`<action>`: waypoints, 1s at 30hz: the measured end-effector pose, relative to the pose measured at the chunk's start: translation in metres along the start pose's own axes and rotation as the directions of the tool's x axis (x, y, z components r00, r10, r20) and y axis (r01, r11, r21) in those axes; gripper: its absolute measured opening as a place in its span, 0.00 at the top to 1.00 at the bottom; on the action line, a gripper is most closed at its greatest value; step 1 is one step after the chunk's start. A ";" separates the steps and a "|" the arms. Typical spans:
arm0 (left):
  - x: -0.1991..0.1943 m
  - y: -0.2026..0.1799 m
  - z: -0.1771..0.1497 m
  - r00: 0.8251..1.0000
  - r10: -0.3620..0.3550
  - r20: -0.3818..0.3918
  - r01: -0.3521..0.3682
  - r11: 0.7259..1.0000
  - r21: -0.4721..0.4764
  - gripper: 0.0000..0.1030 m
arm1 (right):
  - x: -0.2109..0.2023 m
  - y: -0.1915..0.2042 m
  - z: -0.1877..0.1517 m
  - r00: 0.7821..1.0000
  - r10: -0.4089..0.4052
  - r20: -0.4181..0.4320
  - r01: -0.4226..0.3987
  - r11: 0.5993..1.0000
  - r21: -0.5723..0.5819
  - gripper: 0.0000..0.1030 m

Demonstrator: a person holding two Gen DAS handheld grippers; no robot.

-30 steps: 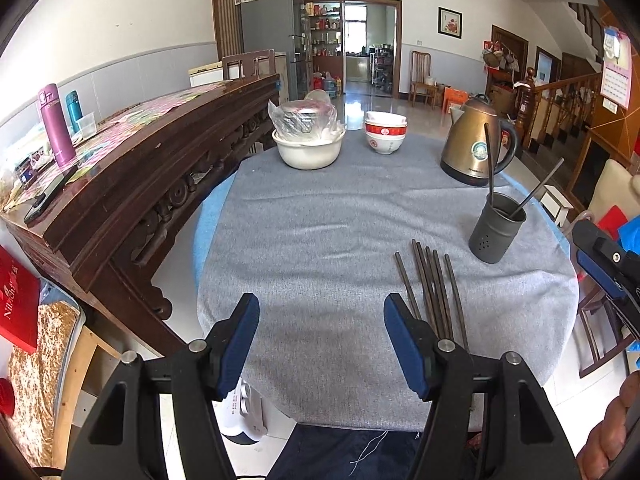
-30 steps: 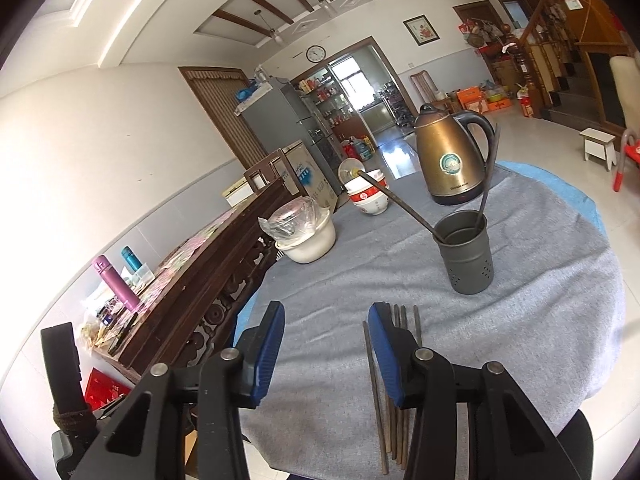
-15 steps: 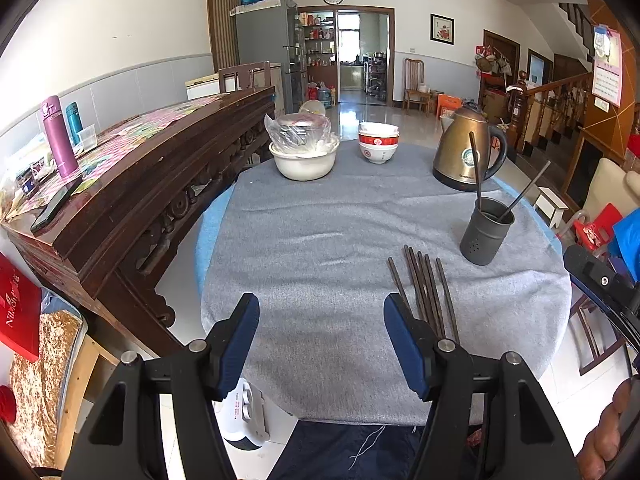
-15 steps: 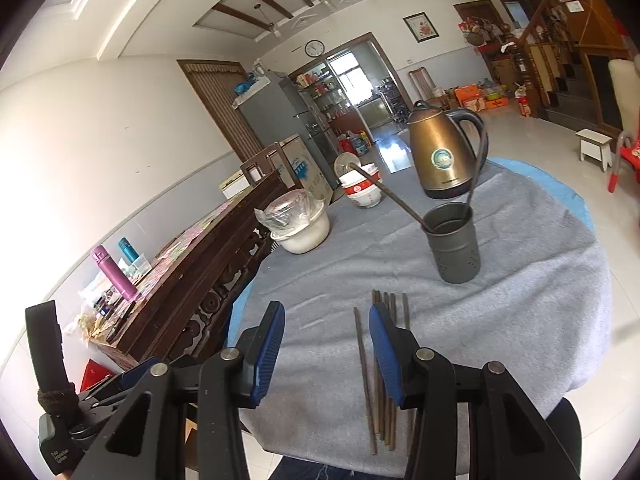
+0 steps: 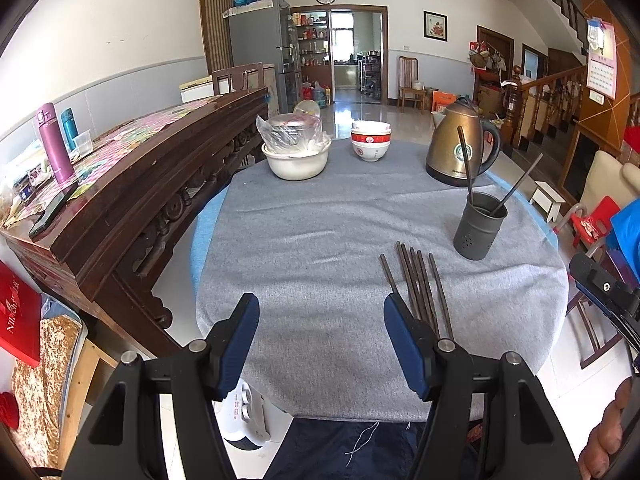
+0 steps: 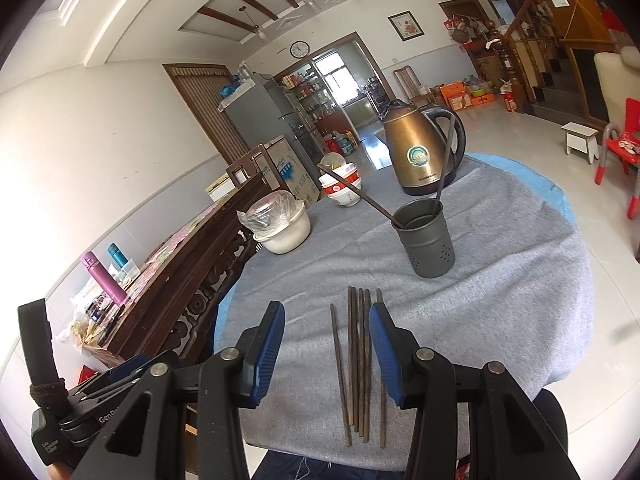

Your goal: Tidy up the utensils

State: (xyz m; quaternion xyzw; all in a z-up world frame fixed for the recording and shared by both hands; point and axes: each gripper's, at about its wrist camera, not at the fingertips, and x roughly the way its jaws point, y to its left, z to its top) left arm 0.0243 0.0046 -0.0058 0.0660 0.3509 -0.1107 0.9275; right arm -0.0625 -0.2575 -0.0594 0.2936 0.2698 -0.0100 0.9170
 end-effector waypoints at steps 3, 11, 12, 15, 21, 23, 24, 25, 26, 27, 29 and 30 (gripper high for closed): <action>0.000 -0.002 -0.001 1.000 -0.001 0.000 0.001 1.000 0.006 0.36 | 0.000 -0.001 -0.001 1.000 0.000 -0.002 0.000 1.000 0.000 0.53; -0.001 -0.003 -0.001 1.000 -0.003 0.000 0.003 1.000 0.008 0.36 | 0.004 0.005 -0.002 1.000 0.005 -0.014 -0.005 1.000 -0.016 0.53; -0.001 -0.002 0.000 1.000 -0.003 -0.001 0.003 1.000 0.007 0.36 | 0.005 0.005 -0.002 1.000 0.005 -0.015 -0.006 1.000 -0.016 0.53; -0.001 -0.001 0.000 1.000 -0.002 -0.003 0.002 1.000 0.003 0.36 | 0.005 0.006 -0.002 1.000 0.006 -0.016 -0.006 1.000 -0.016 0.53; 0.001 0.000 0.000 1.000 0.001 -0.005 -0.001 1.000 0.001 0.36 | 0.008 0.009 -0.004 1.000 0.008 -0.024 -0.008 1.000 -0.019 0.53; 0.001 0.000 0.000 1.000 0.000 -0.005 0.000 1.000 0.002 0.36 | 0.009 0.010 -0.004 1.000 0.008 -0.025 -0.009 1.000 -0.022 0.53; 0.001 0.000 0.001 1.000 0.001 -0.004 -0.001 1.000 0.002 0.36 | 0.009 0.011 -0.004 1.000 0.009 -0.025 -0.010 1.000 -0.023 0.53; 0.001 0.000 0.000 1.000 0.001 -0.004 -0.001 1.000 0.002 0.36 | 0.009 0.011 -0.004 1.000 0.011 -0.025 -0.011 1.000 -0.023 0.53; 0.001 0.000 0.000 1.000 0.001 -0.003 -0.001 1.000 0.001 0.36 | 0.009 0.011 -0.004 1.000 0.011 -0.024 -0.011 1.000 -0.023 0.53; 0.001 0.000 0.000 1.000 0.001 -0.003 -0.001 1.000 0.001 0.36 | 0.009 0.011 -0.004 1.000 0.010 -0.024 -0.011 1.000 -0.024 0.53; 0.001 0.000 0.000 1.000 0.001 -0.003 -0.001 1.000 0.001 0.36 | 0.009 0.011 -0.004 1.000 0.011 -0.024 -0.011 1.000 -0.022 0.53; 0.001 0.000 0.000 1.000 0.001 -0.004 -0.001 1.000 0.000 0.36 | 0.009 0.010 -0.004 1.000 0.010 -0.024 -0.011 1.000 -0.021 0.53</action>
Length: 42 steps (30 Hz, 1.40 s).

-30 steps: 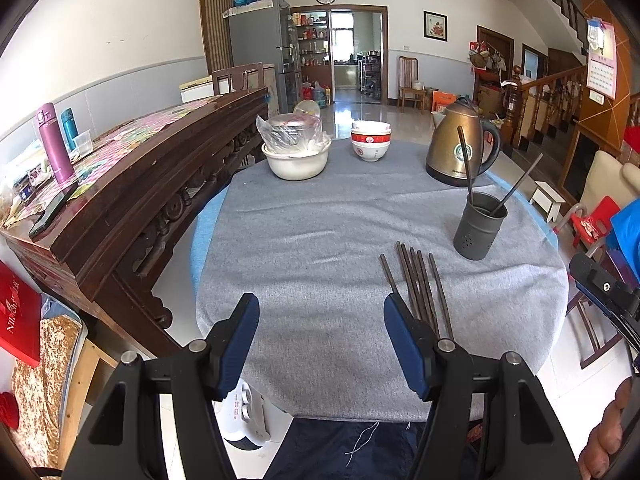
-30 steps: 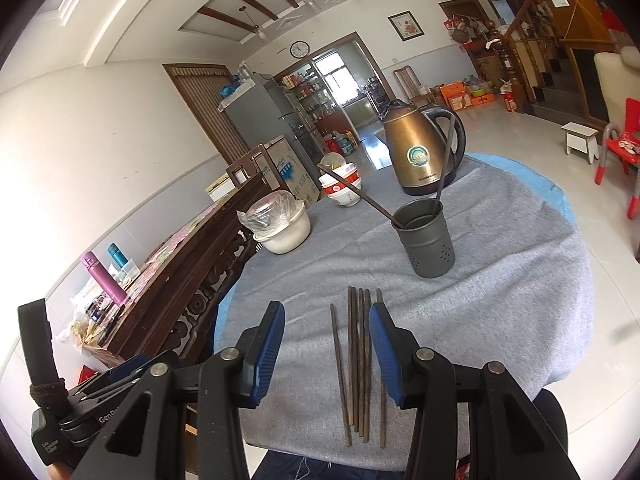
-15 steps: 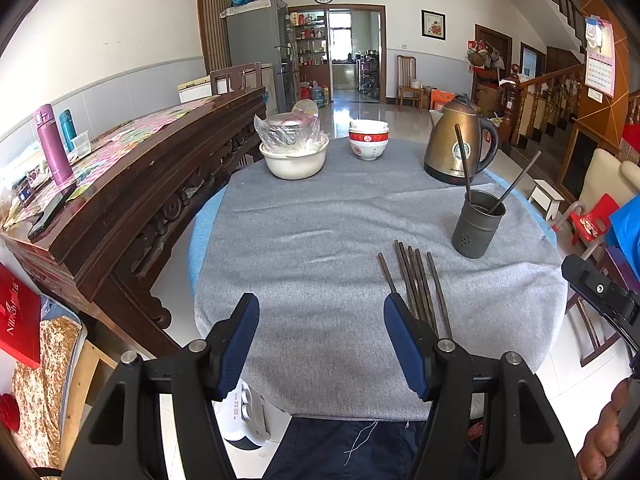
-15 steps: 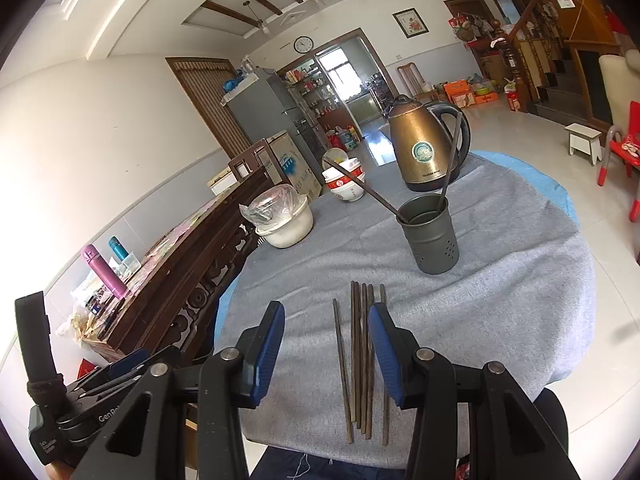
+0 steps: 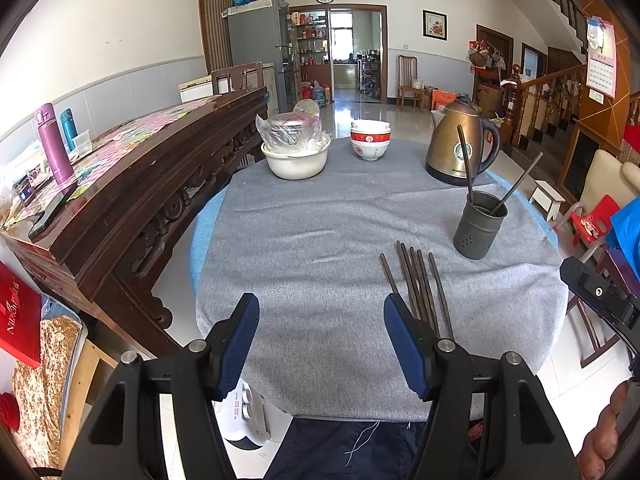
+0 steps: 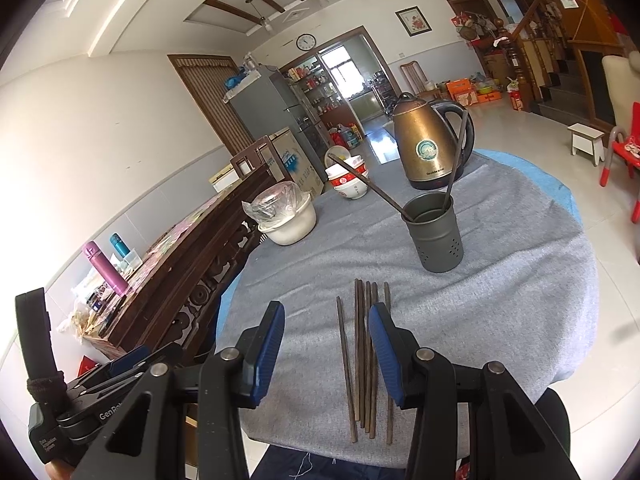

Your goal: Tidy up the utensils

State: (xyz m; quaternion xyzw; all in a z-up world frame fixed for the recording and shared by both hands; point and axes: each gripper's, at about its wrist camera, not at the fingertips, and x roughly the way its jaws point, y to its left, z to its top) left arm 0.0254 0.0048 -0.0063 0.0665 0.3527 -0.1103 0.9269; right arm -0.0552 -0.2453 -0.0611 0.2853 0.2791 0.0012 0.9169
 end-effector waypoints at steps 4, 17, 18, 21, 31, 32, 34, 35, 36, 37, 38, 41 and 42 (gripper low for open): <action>0.001 0.000 0.000 1.000 -0.001 -0.002 0.001 1.000 0.001 0.36 | 0.000 0.000 0.000 1.000 0.000 0.000 0.000 1.000 -0.001 0.53; 0.002 0.001 -0.002 1.000 -0.001 -0.007 0.001 1.000 0.000 0.36 | 0.002 0.001 -0.003 1.000 0.000 -0.008 0.000 1.000 0.001 0.53; 0.003 0.001 -0.003 1.000 0.000 -0.008 0.000 1.000 0.000 0.36 | 0.002 0.001 -0.003 1.000 0.000 -0.008 0.000 1.000 0.001 0.53; 0.003 0.002 -0.002 1.000 -0.002 -0.011 0.002 1.000 -0.001 0.36 | 0.002 0.001 -0.003 1.000 0.001 -0.008 -0.001 1.000 -0.001 0.53; 0.004 0.001 -0.003 1.000 -0.005 -0.013 0.004 1.000 -0.001 0.36 | 0.003 0.002 -0.005 1.000 0.000 -0.011 0.000 1.000 0.000 0.53; 0.004 0.001 -0.003 1.000 -0.004 -0.014 0.004 1.000 -0.001 0.36 | 0.003 0.001 -0.005 1.000 0.000 -0.012 0.000 1.000 0.000 0.53; 0.004 0.001 -0.003 1.000 -0.005 -0.015 0.005 1.000 -0.001 0.36 | 0.003 0.001 -0.005 1.000 0.001 -0.015 -0.001 1.000 0.000 0.53; 0.005 0.001 -0.004 1.000 -0.006 -0.016 0.006 1.000 -0.001 0.36 | 0.003 0.002 -0.005 1.000 0.001 -0.015 -0.001 1.000 0.000 0.53; 0.005 0.001 -0.004 1.000 -0.007 -0.018 0.007 1.000 -0.002 0.36 | 0.004 0.002 -0.006 1.000 0.000 -0.016 0.000 1.000 0.000 0.53; 0.005 0.002 -0.004 1.000 -0.007 -0.018 0.007 1.000 -0.003 0.36 | 0.003 0.002 -0.005 1.000 0.002 -0.016 -0.002 1.000 0.000 0.53; 0.006 0.002 -0.004 1.000 -0.007 -0.019 0.007 1.000 -0.003 0.36 | 0.004 0.001 -0.006 1.000 0.002 -0.016 -0.002 1.000 0.002 0.53; 0.008 0.003 -0.005 1.000 -0.011 -0.025 0.011 1.000 -0.007 0.36 | 0.005 0.000 -0.006 1.000 -0.001 -0.017 0.001 1.000 0.002 0.53; 0.010 0.003 -0.005 1.000 -0.011 -0.028 0.010 1.000 -0.009 0.36 | 0.005 0.000 -0.006 1.000 -0.001 -0.019 0.001 1.000 0.003 0.53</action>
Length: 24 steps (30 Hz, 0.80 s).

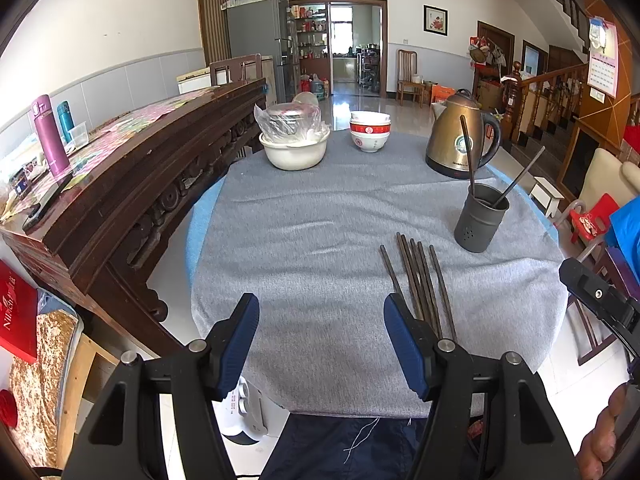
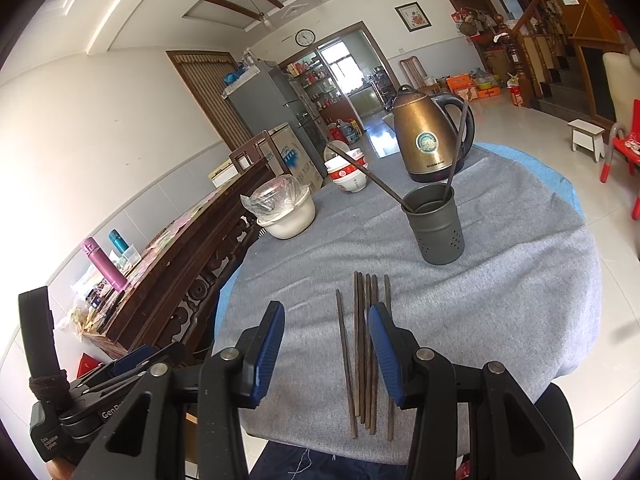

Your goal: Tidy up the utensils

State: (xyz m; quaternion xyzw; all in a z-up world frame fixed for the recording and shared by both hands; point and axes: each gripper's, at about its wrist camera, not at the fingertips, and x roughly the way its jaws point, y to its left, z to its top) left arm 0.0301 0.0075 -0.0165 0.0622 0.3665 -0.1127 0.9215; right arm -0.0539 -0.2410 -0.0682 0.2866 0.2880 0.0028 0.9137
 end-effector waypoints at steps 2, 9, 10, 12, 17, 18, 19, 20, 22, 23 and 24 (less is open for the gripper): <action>0.004 0.001 0.000 1.000 -0.001 -0.006 0.001 1.000 -0.002 0.36 | 0.002 -0.002 -0.001 1.000 -0.004 -0.005 0.004 1.000 0.004 0.53; 0.037 0.002 -0.005 0.996 -0.042 -0.073 0.040 0.999 -0.016 0.36 | 0.025 -0.022 -0.008 0.997 -0.030 -0.066 0.033 0.999 0.031 0.53; 0.047 0.002 -0.007 0.994 -0.057 -0.096 0.056 0.998 -0.019 0.36 | 0.030 -0.025 -0.008 0.996 -0.033 -0.080 0.036 0.999 0.036 0.53; 0.063 0.002 -0.008 0.986 -0.090 -0.142 0.086 0.996 -0.033 0.36 | 0.045 -0.031 -0.009 0.992 -0.044 -0.119 0.049 0.998 0.034 0.54; 0.102 0.005 -0.008 0.959 -0.154 -0.237 0.137 0.987 -0.083 0.36 | 0.088 -0.041 -0.009 0.976 -0.059 -0.207 0.064 0.998 0.016 0.61; 0.110 0.005 -0.006 0.953 -0.167 -0.252 0.148 0.985 -0.094 0.36 | 0.097 -0.043 -0.007 0.973 -0.060 -0.224 0.065 0.998 0.011 0.61; 0.116 0.005 -0.004 0.948 -0.179 -0.262 0.157 0.982 -0.102 0.36 | 0.108 -0.045 -0.005 0.969 -0.063 -0.239 0.066 0.998 0.004 0.61; 0.125 0.005 0.000 0.943 -0.187 -0.275 0.162 0.981 -0.109 0.36 | 0.117 -0.046 -0.004 0.966 -0.067 -0.250 0.069 0.998 -0.003 0.62; 0.135 0.003 0.006 0.937 -0.195 -0.290 0.167 0.979 -0.117 0.37 | 0.138 -0.050 0.001 0.957 -0.079 -0.279 0.077 0.997 -0.018 0.62; 0.144 0.001 0.010 0.932 -0.203 -0.299 0.174 0.977 -0.123 0.38 | 0.147 -0.052 0.002 0.954 -0.078 -0.289 0.076 0.997 -0.021 0.63; 0.151 -0.001 0.014 0.928 -0.210 -0.307 0.179 0.976 -0.126 0.40 | 0.155 -0.054 0.004 0.951 -0.079 -0.299 0.075 0.997 -0.023 0.63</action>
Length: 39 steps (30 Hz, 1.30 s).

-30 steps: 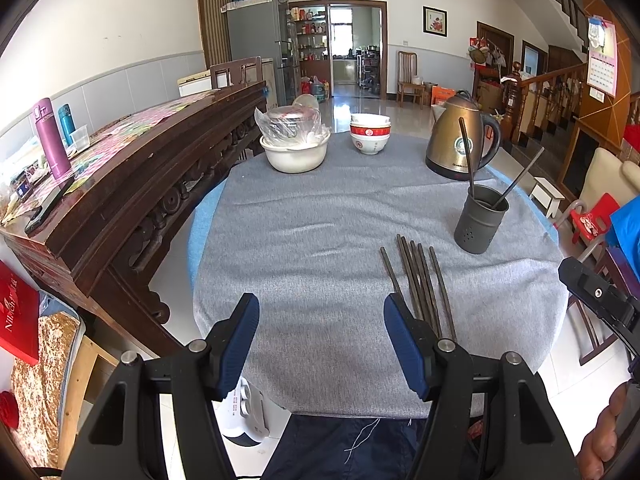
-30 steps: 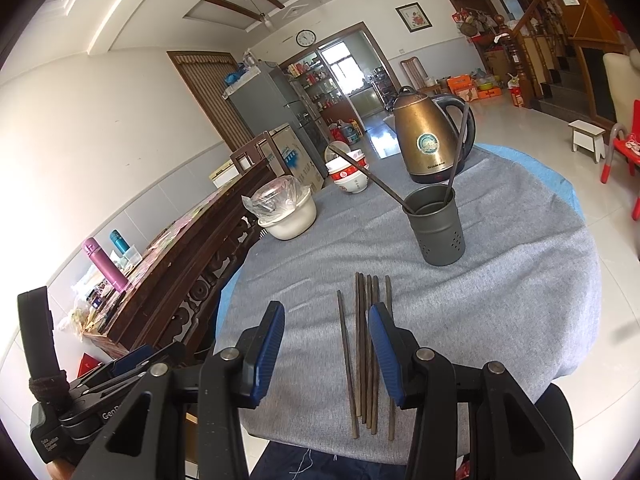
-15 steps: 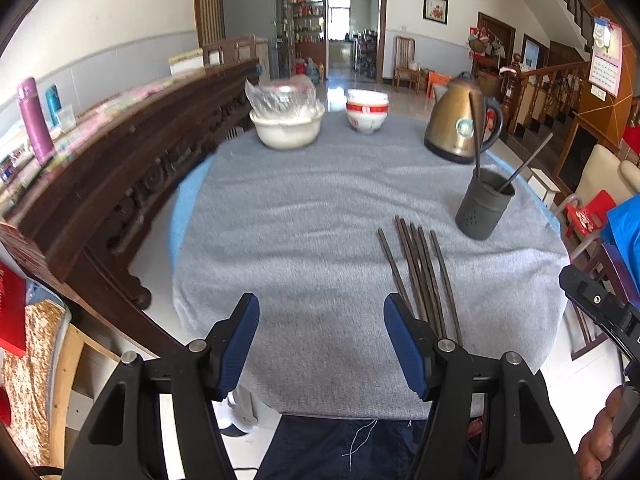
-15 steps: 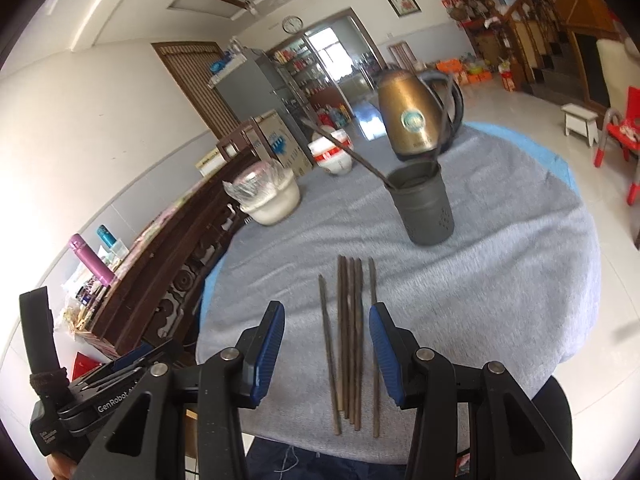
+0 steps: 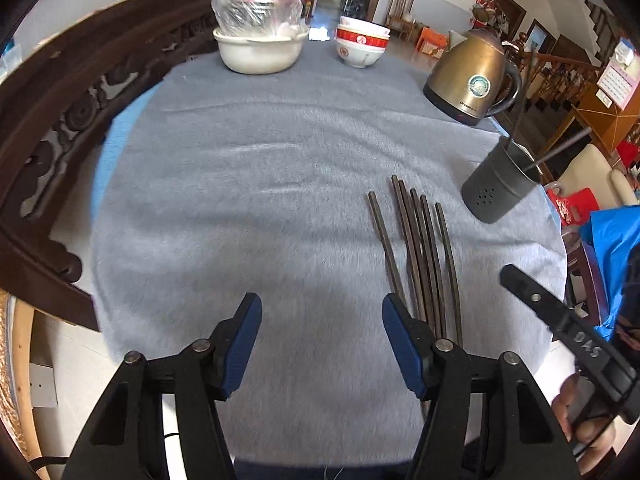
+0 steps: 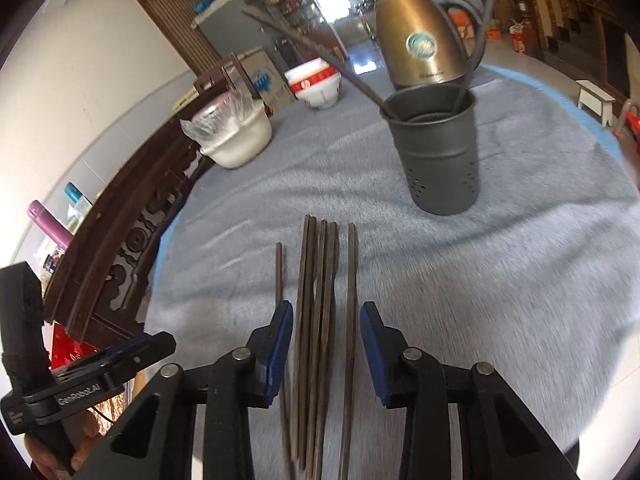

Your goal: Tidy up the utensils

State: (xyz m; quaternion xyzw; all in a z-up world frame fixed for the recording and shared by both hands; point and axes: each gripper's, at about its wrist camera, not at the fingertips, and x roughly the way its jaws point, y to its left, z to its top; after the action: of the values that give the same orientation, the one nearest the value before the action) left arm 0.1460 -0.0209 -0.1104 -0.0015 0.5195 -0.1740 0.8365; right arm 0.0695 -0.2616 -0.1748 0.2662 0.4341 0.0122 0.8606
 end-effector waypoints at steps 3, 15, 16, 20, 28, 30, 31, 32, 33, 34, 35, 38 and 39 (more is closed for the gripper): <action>0.017 -0.004 0.016 1.000 -0.011 -0.029 0.011 1.000 -0.001 0.47 | 0.025 -0.002 0.014 0.999 -0.013 -0.040 0.013 1.000 -0.016 0.69; 0.089 -0.009 0.065 0.981 -0.089 -0.173 0.077 0.994 -0.072 0.67 | 0.093 -0.014 0.045 0.985 -0.037 -0.171 0.034 0.999 -0.022 0.83; 0.092 -0.010 0.069 0.978 -0.102 -0.182 0.089 0.993 -0.081 0.67 | 0.097 -0.014 0.046 0.983 -0.043 -0.177 0.039 0.999 -0.025 0.83; 0.102 -0.013 0.078 0.971 -0.117 -0.207 0.100 0.991 -0.092 0.67 | 0.106 -0.015 0.050 0.980 -0.059 -0.188 0.056 0.998 -0.021 0.83; 0.122 -0.022 0.086 0.958 -0.125 -0.259 0.102 0.989 -0.103 0.67 | 0.113 -0.012 0.059 0.976 -0.081 -0.202 0.075 0.997 -0.035 0.84; 0.126 -0.024 0.089 0.959 -0.123 -0.256 0.100 0.990 -0.103 0.67 | 0.114 -0.012 0.061 0.975 -0.084 -0.204 0.076 0.996 -0.045 0.86; 0.127 -0.026 0.090 0.960 -0.116 -0.255 0.094 0.991 -0.097 0.67 | 0.115 -0.011 0.061 0.974 -0.091 -0.205 0.081 0.995 -0.057 0.88; 0.128 -0.027 0.092 0.960 -0.118 -0.254 0.096 0.991 -0.098 0.67 | 0.115 -0.010 0.061 0.973 -0.102 -0.206 0.089 0.993 -0.073 0.90; 0.129 -0.028 0.093 0.960 -0.120 -0.253 0.098 0.990 -0.099 0.68 | 0.114 -0.010 0.060 0.973 -0.103 -0.207 0.087 0.993 -0.082 0.90; 0.129 -0.029 0.093 0.961 -0.120 -0.250 0.099 0.990 -0.097 0.70 | 0.112 -0.011 0.060 0.973 -0.105 -0.208 0.088 0.992 -0.087 0.90; 0.129 -0.030 0.094 0.961 -0.119 -0.250 0.099 0.991 -0.092 0.74 | 0.110 -0.012 0.060 0.972 -0.117 -0.205 0.099 0.990 -0.097 0.91; 0.132 -0.032 0.096 0.964 -0.107 -0.245 0.091 0.993 -0.077 0.85 | 0.106 -0.016 0.059 0.968 -0.148 -0.203 0.129 0.986 -0.106 0.91; 0.133 -0.033 0.096 0.964 -0.107 -0.244 0.091 0.993 -0.076 0.87 | 0.106 -0.017 0.060 0.967 -0.152 -0.206 0.133 0.986 -0.105 0.91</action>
State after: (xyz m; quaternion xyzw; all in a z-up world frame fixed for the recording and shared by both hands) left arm 0.2732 -0.1079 -0.1752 -0.0323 0.6245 -0.1978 0.7549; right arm 0.1770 -0.2761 -0.2326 0.1924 0.5410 -0.0015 0.8187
